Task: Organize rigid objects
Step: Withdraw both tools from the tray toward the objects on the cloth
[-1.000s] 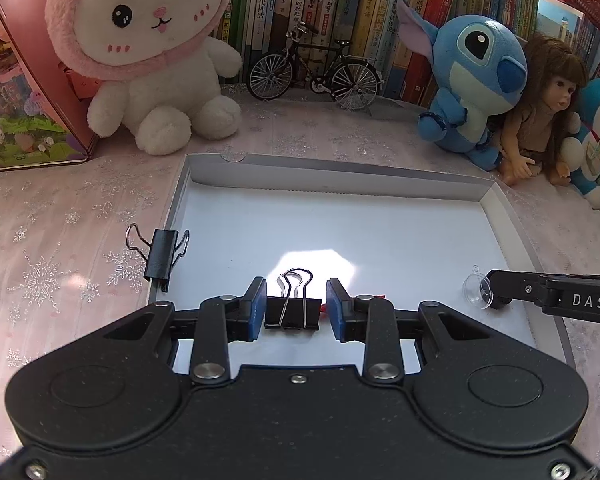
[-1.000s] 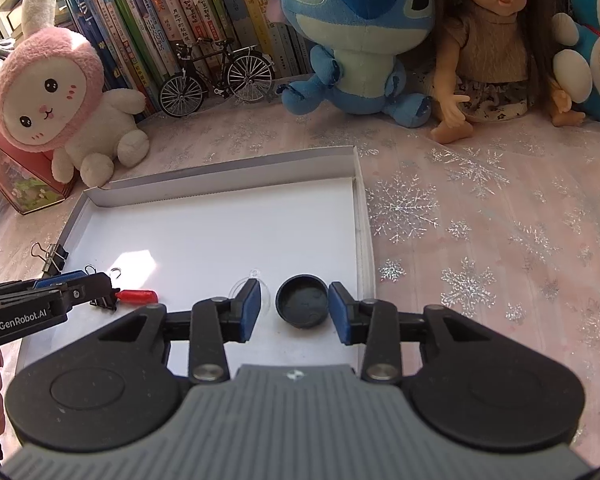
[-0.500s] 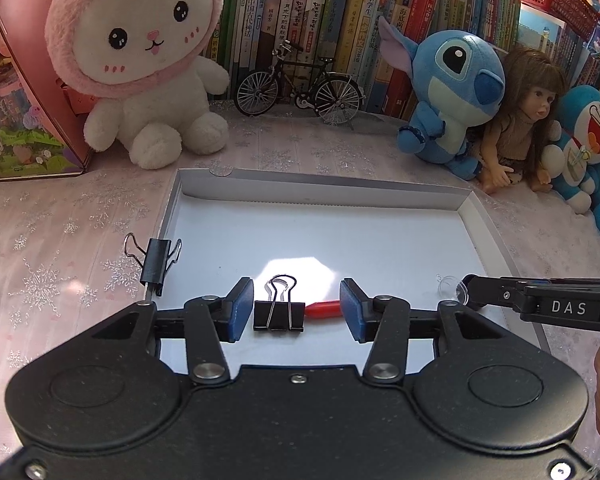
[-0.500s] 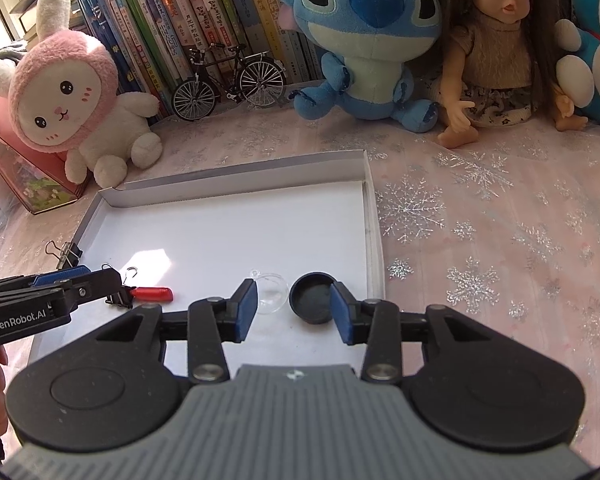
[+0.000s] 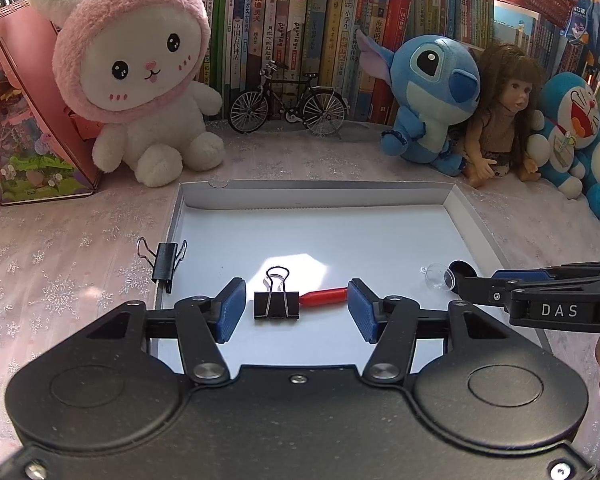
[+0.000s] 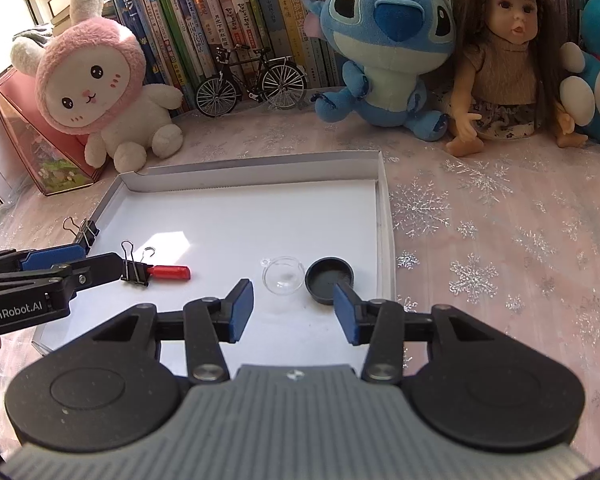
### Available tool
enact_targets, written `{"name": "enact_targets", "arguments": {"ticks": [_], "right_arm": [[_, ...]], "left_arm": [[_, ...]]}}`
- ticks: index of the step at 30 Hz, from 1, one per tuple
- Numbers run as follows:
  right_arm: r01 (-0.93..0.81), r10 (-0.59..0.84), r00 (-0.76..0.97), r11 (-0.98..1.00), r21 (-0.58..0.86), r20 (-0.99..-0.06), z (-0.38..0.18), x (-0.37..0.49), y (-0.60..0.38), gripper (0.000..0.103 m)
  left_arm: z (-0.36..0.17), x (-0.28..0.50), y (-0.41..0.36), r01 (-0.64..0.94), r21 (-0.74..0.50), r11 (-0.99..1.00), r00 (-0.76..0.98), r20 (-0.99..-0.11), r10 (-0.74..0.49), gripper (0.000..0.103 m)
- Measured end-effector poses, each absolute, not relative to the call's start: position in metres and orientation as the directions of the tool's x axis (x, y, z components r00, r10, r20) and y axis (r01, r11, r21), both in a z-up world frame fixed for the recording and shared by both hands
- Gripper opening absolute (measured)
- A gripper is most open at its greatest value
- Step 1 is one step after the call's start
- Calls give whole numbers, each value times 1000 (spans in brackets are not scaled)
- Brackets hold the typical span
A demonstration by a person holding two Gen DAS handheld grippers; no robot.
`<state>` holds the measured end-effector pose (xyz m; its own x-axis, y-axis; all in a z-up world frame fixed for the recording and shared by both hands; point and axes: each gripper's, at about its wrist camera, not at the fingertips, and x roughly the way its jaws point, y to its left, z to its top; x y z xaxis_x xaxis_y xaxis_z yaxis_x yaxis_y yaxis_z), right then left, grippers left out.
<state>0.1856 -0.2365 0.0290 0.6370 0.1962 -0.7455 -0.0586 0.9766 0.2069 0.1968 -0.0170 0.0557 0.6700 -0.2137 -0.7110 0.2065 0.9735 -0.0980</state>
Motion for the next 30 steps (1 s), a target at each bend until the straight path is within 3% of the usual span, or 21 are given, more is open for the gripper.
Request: {"name": "enact_targets", "arguments": {"ticks": [30], "right_arm": [[-176,229,696,973,148,-681,33,114,-205,70]], "left_arm": [[54,113,0,240,-69,968,726,-650,-226,60]]}}
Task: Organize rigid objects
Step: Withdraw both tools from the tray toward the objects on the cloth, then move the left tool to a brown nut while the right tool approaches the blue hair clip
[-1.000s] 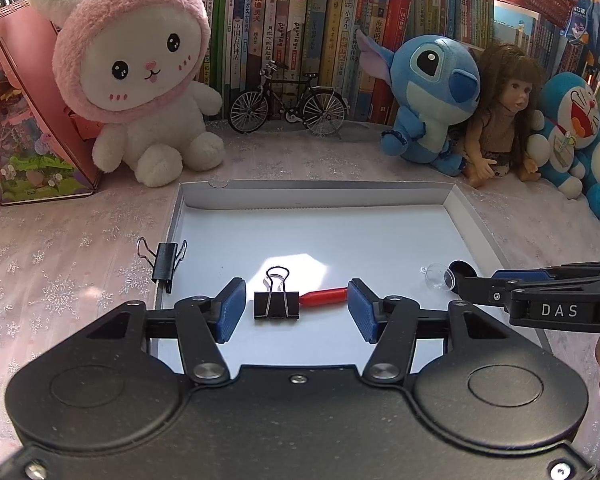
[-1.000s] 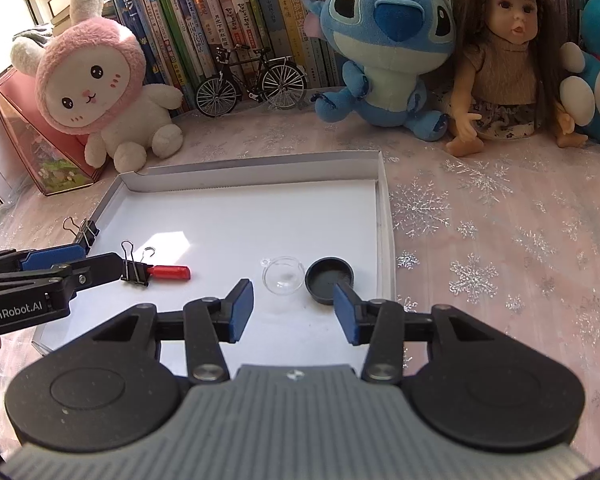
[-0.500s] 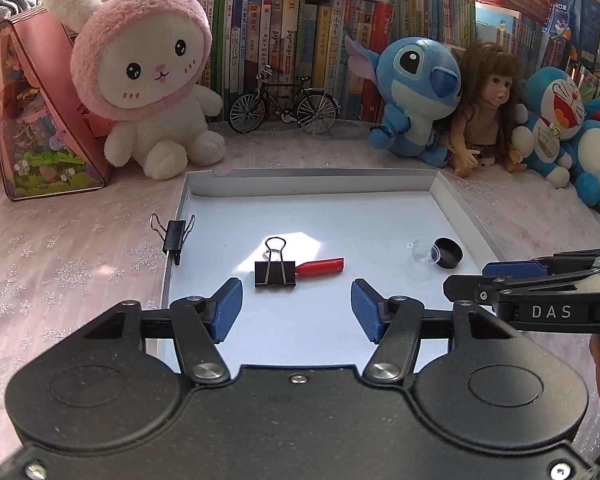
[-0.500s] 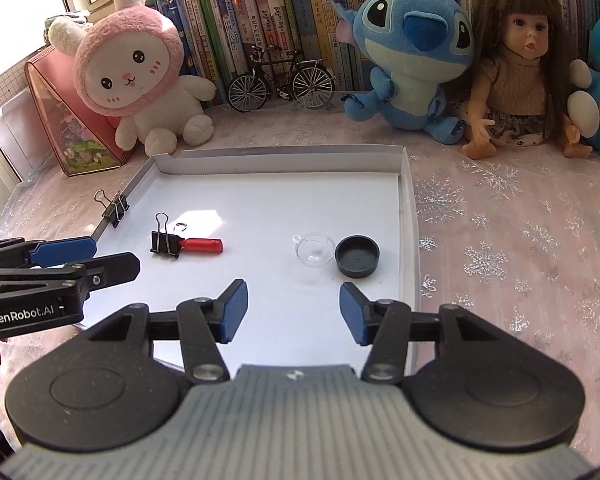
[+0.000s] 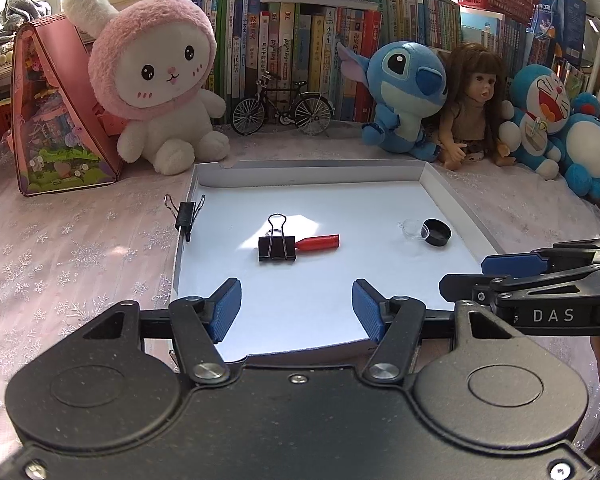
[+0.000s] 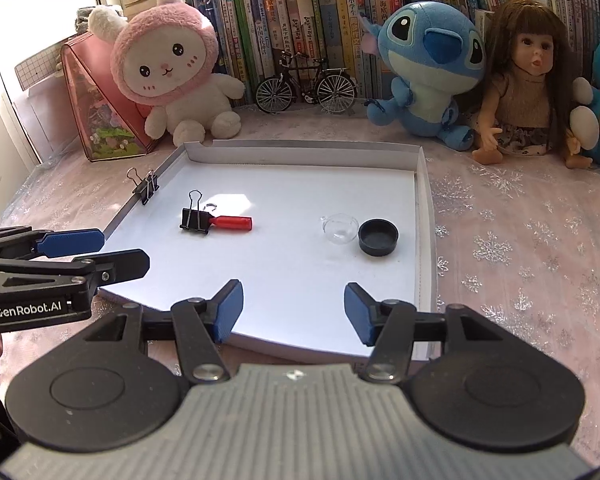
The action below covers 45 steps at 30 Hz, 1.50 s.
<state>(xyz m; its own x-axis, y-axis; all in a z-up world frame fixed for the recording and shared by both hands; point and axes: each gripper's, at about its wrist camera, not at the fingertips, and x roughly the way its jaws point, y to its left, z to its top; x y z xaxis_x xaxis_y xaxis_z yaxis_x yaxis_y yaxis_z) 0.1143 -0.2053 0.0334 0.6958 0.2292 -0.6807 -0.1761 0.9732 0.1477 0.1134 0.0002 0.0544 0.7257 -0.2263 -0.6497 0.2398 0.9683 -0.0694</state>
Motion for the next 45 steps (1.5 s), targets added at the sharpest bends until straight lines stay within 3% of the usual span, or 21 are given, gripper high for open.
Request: {"name": "enact_targets", "arguments": {"ticks": [45], "right_arm": [[-185,151,833,983,-11,-532,5,-6,-199,78]], "left_arm": [[20,9,42,160,-40,986,803,-575,-153,66]]}}
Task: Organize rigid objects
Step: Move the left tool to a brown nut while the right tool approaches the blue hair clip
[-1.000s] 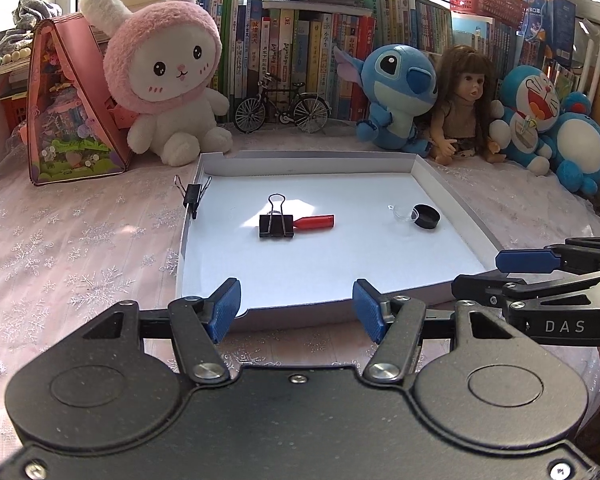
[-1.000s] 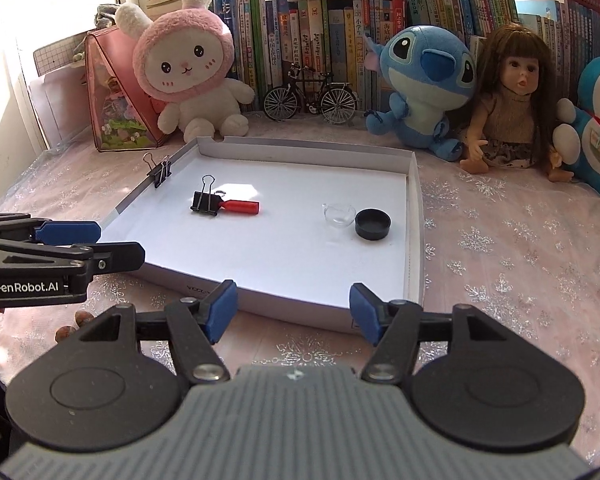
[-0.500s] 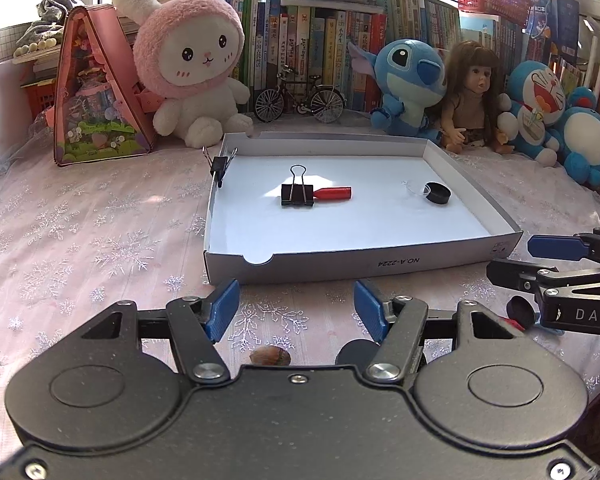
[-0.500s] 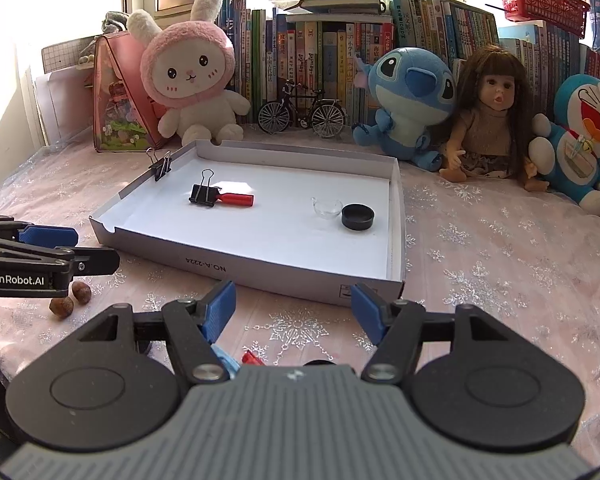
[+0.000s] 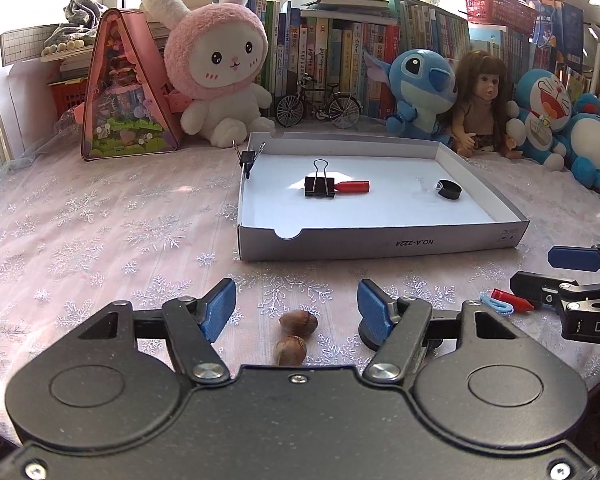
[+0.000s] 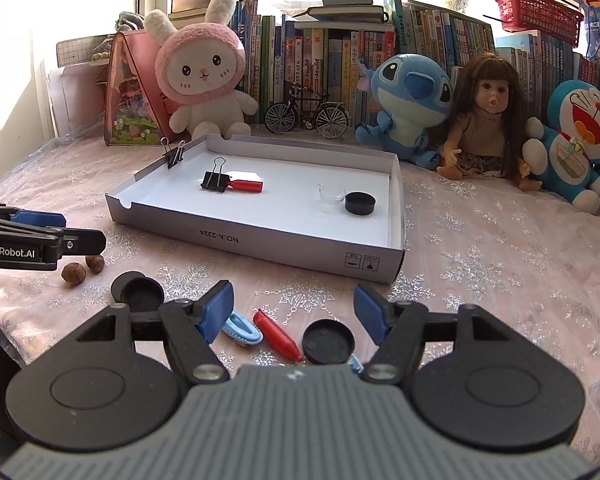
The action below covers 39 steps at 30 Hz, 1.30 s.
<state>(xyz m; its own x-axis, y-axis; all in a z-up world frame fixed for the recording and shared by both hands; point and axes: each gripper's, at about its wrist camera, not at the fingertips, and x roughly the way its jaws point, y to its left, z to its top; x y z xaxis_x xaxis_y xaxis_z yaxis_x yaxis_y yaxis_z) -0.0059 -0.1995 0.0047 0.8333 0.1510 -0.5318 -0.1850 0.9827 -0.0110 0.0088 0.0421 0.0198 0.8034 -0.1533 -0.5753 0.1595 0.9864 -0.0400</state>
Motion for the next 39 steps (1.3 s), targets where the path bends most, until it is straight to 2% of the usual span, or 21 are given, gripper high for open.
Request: {"name": "enact_targets", "arguments": {"ticks": [15,20,23,30,33,35,39], "right_arm": [[-175,142,834,985,-12,-533,-3,-27,-202,78],[-182,157,833,983,5,-530,-5,-32,-203,77],[-181,162,833,983,16,-528,-6,-34,-204,73],[-222,194,828,975,10,-527,-7,-38,-197,61],[-236,229,806,970,59,-545,-8,-35,-196,55],[-247,257,793,964,94,-553,-10,-33,-196,53],[-242,251,786,966,92,-565,-12,-31,-194,51]], "left_arm": [[8,-11,48,144,-35,989,799,-586,-137,66],[8,-13,51,142,-59,988,786,-600,-149,57],[8,-12,52,134,-55,989,785,-604,-140,51],[3,-9,52,130,-63,989,769,-623,-141,43],[1,-9,51,133,-64,989,765,-628,-144,39],[0,-7,50,140,-67,988,758,-635,-151,33],[-1,-6,49,153,-72,986,751,-640,-163,30]]}}
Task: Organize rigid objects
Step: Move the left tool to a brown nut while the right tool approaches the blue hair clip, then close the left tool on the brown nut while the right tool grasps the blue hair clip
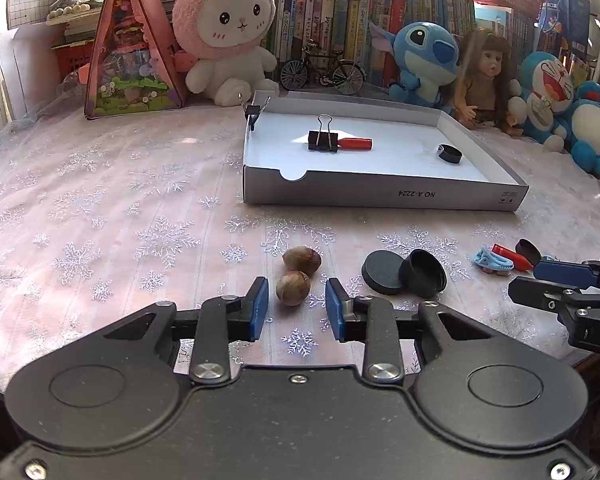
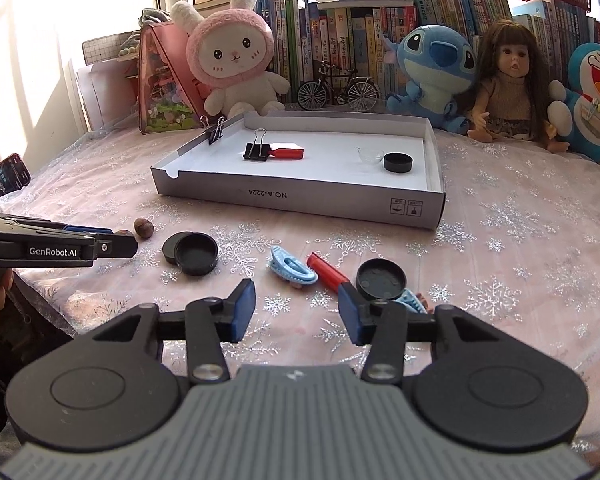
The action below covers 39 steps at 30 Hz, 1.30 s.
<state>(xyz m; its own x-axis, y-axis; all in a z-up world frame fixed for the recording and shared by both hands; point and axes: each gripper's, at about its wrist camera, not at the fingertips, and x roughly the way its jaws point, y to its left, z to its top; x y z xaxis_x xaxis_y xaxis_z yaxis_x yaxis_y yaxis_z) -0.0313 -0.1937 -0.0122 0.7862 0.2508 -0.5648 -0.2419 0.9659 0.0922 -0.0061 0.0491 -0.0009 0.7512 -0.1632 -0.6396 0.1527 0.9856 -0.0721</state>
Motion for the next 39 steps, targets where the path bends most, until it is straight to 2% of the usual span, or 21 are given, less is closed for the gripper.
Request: {"name": "enact_targets", "arguments": {"ticks": [6,11,14,15,16,30,33,37,39], "right_arm": [[-192,244,770,970,151,-590,-15,-24,-201,45],[-208,290,760,956,206,-581,-13,-19,-194,45],[-181,256,770,966,185,-584,-14,-14,-186,45],[-161,236,775,971,177,-586,-14,-12,-184,53],[-146,221,778,974,173,-589,-15,-11,-182,57],[-60,173,791,977,206,-587,-18,2,-169,57],[-55,167,795,977,204,-584,-18,4,-167,54],[-57,153,799,982,179,-582,-18,5,-163,43],[-64,151,800,984,168,-580,-19,5,-162,42]], "left_arm": [[-2,-5,47,155,-68,986,752,-639,-162,28],[-2,-3,45,157,-68,985,752,-638,-163,28],[-3,-3,44,157,-68,985,753,-638,-164,28],[-3,-3,44,158,-68,985,753,-637,-164,28],[-3,-3,43,158,-67,985,753,-637,-164,28],[-5,-1,40,168,-59,984,754,-635,-167,25],[-5,-1,40,168,-60,984,754,-635,-167,24],[-5,-1,40,163,-60,985,756,-634,-163,20],[-4,0,40,160,-60,985,757,-634,-161,20]]}}
